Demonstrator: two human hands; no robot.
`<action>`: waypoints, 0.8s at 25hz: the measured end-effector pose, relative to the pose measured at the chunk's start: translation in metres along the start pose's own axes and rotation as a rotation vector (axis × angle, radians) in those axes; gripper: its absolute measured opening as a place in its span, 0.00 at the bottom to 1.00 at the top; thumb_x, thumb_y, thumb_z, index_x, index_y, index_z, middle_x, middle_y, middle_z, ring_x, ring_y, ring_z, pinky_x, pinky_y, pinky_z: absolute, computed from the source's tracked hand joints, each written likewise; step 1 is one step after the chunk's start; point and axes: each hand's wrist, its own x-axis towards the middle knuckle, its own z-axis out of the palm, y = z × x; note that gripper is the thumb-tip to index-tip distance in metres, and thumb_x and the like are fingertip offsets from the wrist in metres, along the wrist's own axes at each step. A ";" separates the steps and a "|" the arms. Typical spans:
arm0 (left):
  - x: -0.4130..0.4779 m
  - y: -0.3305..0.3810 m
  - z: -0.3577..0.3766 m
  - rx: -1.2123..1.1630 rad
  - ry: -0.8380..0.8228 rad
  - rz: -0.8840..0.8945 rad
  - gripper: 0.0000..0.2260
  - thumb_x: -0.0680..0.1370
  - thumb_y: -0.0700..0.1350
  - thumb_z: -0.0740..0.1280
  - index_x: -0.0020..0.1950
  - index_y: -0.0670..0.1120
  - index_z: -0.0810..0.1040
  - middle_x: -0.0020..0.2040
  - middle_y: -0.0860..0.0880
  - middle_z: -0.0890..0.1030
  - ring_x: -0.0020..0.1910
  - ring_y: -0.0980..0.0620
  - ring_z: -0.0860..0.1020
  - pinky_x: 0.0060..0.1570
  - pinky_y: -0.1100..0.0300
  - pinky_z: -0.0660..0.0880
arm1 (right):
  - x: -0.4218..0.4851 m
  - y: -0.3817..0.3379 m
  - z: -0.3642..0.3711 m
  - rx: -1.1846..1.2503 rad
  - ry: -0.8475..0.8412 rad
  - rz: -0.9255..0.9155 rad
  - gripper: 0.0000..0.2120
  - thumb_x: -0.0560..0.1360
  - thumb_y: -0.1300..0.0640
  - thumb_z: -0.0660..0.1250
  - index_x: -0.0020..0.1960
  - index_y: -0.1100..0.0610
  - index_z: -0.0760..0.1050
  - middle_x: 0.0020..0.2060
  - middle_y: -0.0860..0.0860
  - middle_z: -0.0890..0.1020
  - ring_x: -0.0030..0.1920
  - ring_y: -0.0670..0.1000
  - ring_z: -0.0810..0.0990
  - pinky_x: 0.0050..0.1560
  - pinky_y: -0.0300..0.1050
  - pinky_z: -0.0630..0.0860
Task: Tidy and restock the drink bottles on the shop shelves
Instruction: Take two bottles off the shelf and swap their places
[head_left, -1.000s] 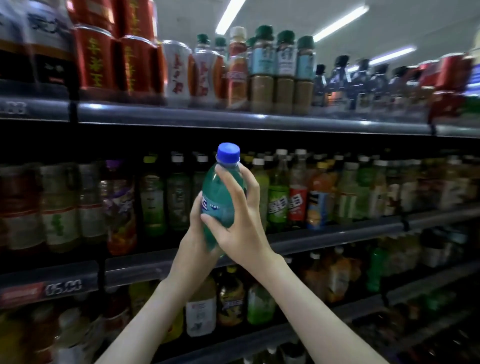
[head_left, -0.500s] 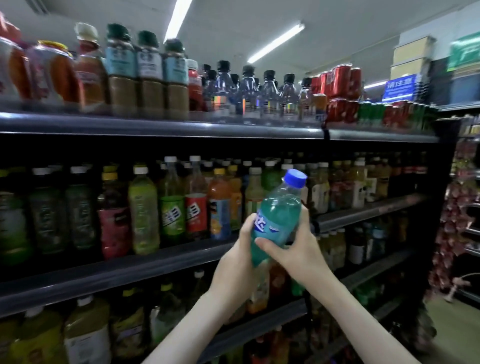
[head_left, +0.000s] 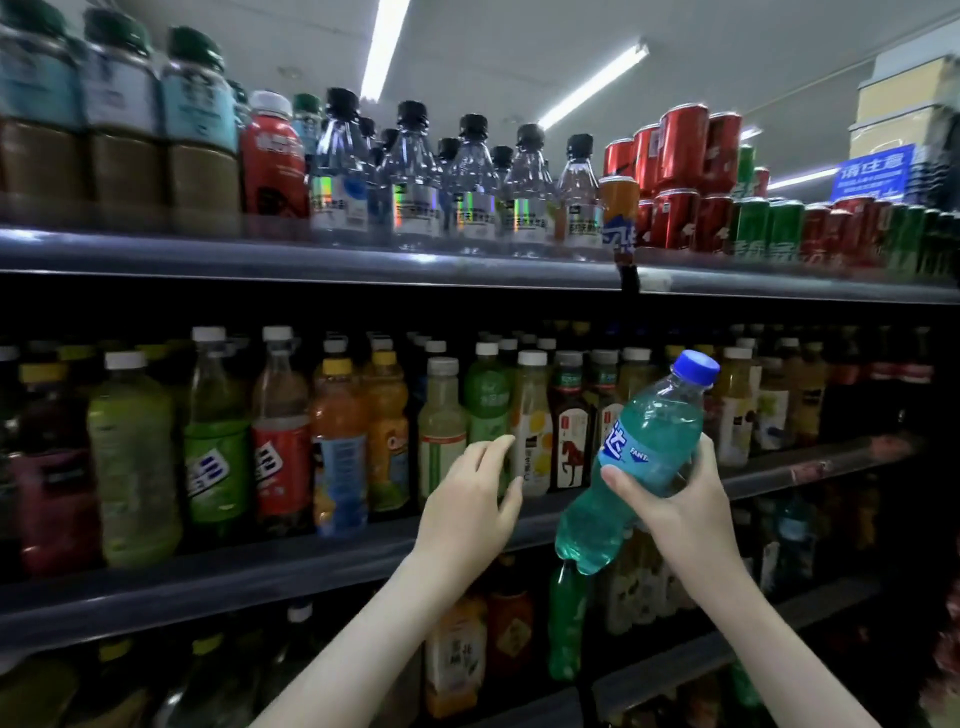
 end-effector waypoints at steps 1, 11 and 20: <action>0.011 -0.002 0.012 0.010 0.021 0.012 0.22 0.80 0.48 0.63 0.73 0.46 0.66 0.66 0.50 0.72 0.64 0.52 0.72 0.54 0.61 0.73 | 0.011 0.006 -0.002 -0.004 0.007 -0.010 0.30 0.65 0.57 0.78 0.62 0.50 0.67 0.50 0.43 0.78 0.49 0.35 0.78 0.46 0.37 0.78; 0.099 0.030 0.116 0.053 0.072 0.147 0.21 0.77 0.42 0.66 0.70 0.45 0.70 0.64 0.46 0.75 0.62 0.47 0.74 0.53 0.56 0.75 | 0.106 0.062 -0.060 -0.119 0.067 -0.082 0.31 0.65 0.56 0.78 0.63 0.55 0.67 0.51 0.45 0.78 0.48 0.29 0.75 0.42 0.24 0.72; 0.156 0.093 0.221 0.122 0.088 0.102 0.21 0.76 0.40 0.67 0.69 0.43 0.71 0.63 0.41 0.75 0.61 0.41 0.75 0.50 0.51 0.77 | 0.192 0.138 -0.157 -0.079 0.002 -0.024 0.28 0.66 0.55 0.77 0.62 0.53 0.69 0.49 0.42 0.79 0.44 0.29 0.76 0.38 0.26 0.74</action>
